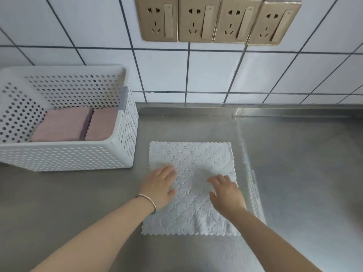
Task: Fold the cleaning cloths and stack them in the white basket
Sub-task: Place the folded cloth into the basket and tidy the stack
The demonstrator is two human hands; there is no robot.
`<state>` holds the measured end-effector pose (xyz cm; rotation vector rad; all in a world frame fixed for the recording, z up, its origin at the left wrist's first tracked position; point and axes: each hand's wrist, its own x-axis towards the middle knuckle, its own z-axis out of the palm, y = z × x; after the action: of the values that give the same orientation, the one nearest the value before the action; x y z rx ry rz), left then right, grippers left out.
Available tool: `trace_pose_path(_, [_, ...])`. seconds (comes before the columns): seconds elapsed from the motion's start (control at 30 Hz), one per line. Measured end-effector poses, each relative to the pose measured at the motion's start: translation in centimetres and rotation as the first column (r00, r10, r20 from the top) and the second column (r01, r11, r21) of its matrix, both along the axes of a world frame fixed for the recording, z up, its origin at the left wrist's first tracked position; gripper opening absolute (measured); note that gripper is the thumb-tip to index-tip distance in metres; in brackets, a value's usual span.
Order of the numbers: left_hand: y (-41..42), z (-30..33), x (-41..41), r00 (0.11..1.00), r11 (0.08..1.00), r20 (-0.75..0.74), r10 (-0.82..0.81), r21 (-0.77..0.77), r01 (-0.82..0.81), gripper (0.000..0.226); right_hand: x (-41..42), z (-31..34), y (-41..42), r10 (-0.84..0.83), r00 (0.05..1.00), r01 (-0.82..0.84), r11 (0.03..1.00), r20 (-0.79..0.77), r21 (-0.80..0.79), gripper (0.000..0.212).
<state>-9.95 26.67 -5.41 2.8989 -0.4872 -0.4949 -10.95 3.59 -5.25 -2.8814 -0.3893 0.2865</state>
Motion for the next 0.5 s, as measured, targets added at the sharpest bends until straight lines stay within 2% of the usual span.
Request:
trace_pose_path(0.07, [-0.4, -0.3, -2.3, 0.995, 0.993, -0.073, -0.072, 0.084, 0.078, 0.066, -2.6, -0.8, 0.5, 0.106, 0.991, -0.104, 0.994, 0.087, -0.024, 0.042])
trace_pose_path(0.13, [-0.6, -1.1, -4.7, 0.987, 0.981, -0.012, -0.161, 0.104, 0.161, 0.073, -4.9, -1.5, 0.8, 0.176, 0.977, -0.177, 0.984, 0.117, -0.004, 0.045])
trace_pose_path(0.23, [-0.5, -1.7, -7.4, 0.984, 0.979, 0.022, -0.174, 0.109, 0.171, 0.078, -7.8, -2.1, 1.3, 0.274, 0.954, -0.277, 0.961, 0.121, 0.008, 0.037])
trace_pose_path(0.37, [0.1, -2.0, -9.5, 0.968, 0.968, 0.066, -0.244, 0.084, 0.239, 0.077, -9.9, -2.3, 1.1, 0.317, 0.944, -0.314, 0.948, 0.089, -0.041, 0.052])
trace_pose_path(0.5, [0.9, -1.8, -10.9, 0.978, 0.98, 0.066, -0.198, 0.037, 0.196, 0.071, -10.7, -1.9, 0.3, 0.266, 0.96, -0.262, 0.964, 0.092, -0.054, 0.064])
